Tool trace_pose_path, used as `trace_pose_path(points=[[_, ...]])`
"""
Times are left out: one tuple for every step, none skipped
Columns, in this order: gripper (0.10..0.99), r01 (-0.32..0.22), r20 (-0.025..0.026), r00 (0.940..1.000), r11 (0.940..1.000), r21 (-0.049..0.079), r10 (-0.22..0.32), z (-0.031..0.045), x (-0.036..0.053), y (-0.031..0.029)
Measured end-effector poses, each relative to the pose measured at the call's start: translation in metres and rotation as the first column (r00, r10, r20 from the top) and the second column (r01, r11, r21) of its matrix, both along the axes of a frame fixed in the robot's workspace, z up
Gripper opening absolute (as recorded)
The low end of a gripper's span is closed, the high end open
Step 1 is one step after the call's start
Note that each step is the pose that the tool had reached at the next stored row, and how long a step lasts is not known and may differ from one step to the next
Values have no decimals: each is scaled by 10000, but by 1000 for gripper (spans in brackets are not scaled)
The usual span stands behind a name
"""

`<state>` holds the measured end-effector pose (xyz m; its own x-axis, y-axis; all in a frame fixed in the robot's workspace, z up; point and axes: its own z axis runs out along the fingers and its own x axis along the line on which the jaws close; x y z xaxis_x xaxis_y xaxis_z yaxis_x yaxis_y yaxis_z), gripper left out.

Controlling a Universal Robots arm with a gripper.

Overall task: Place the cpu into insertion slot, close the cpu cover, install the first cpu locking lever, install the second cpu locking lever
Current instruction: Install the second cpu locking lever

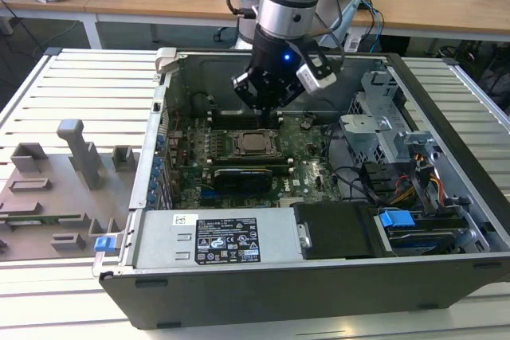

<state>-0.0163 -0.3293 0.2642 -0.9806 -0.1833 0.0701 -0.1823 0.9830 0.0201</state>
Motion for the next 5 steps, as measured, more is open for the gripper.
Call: trace_pose_path(points=[[106,0,1,10000,10000,1,0,0,0,0],[106,0,-1,10000,10000,-2,0,3,0,0],[106,0,-1,10000,10000,-2,0,3,0,0],[106,0,-1,10000,10000,-2,0,4,0,0],[106,0,-1,10000,10000,-2,0,4,0,0]])
